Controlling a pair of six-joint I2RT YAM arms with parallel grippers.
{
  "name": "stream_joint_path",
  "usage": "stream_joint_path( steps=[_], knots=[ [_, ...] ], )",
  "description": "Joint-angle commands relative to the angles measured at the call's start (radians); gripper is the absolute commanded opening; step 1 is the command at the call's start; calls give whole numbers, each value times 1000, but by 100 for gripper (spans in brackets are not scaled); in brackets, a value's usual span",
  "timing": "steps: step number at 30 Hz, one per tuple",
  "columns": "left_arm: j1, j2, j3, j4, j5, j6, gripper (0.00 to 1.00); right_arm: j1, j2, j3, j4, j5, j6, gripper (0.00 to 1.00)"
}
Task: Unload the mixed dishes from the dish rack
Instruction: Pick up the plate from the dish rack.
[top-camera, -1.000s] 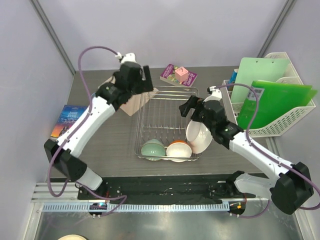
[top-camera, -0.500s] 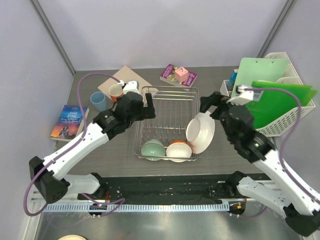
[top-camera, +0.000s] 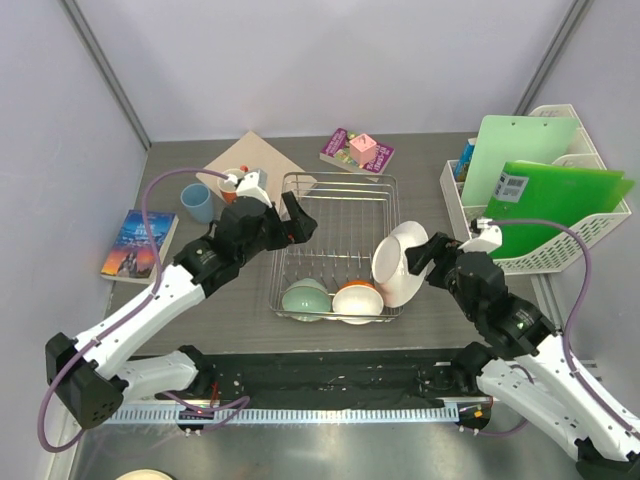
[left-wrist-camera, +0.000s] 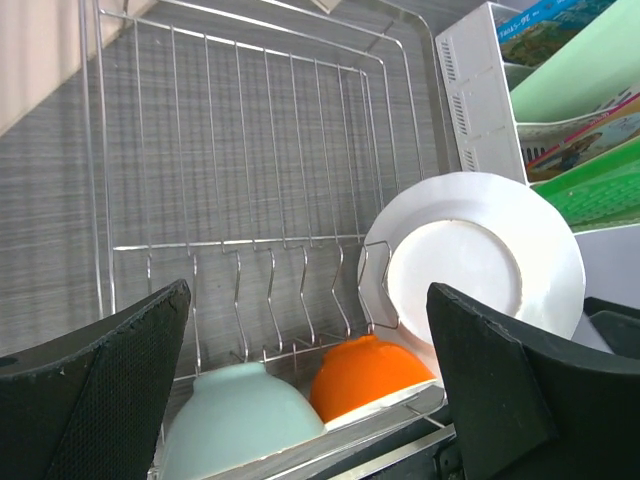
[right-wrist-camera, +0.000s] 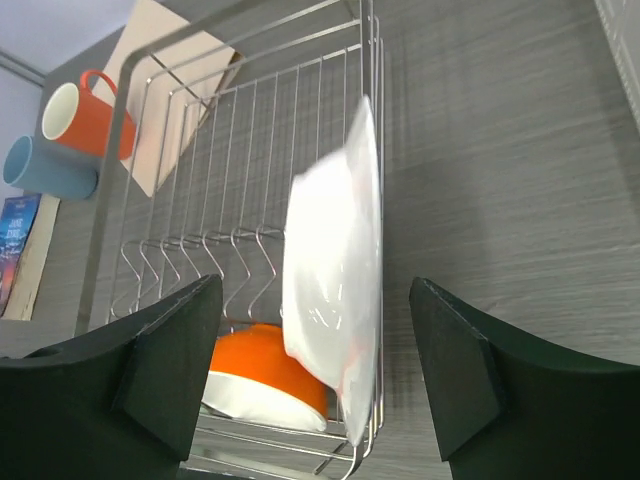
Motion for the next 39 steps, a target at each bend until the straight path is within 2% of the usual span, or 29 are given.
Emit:
stream_joint_path(
  steps=[1,7,13,19,22,25,26,29,34,35,37,38,39],
  knots=[
    [-1,19,-15,54,64,-31,100,0,-47,-49,68,-16,72,81],
    [1,14,-72,97,86,-51,100,2,13,-84,116,-37,64,87],
    [1,37,-89,99,101,-61,100,2,115,-120,207,-109,55,86],
    [1,67,-100,99,116,-69,100,0,194,-115,216,-109,29,86],
    [-1,79,-103,97,118,-71,100,2,212,-115,222,-103,20,82],
    [-1,97,-101,100,124,-74,100,2,214,-112,225,-97,16,69],
    [1,100,-103,100,129,-74,100,2,209,-112,225,-95,16,60],
    [1,120,-101,108,135,-77,100,0,197,-106,220,-95,12,46],
    [1,154,-98,117,156,-87,100,0,194,-97,205,-98,4,29],
    [1,163,-98,119,159,-89,100,2,192,-95,202,-101,4,21],
    [-1,171,-95,117,161,-91,100,2,191,-88,196,-106,3,11],
    [1,172,-95,117,161,-91,100,0,188,-83,193,-109,1,1],
    [1,175,-95,119,159,-91,100,2,188,-78,191,-114,-2,1]
  ],
)
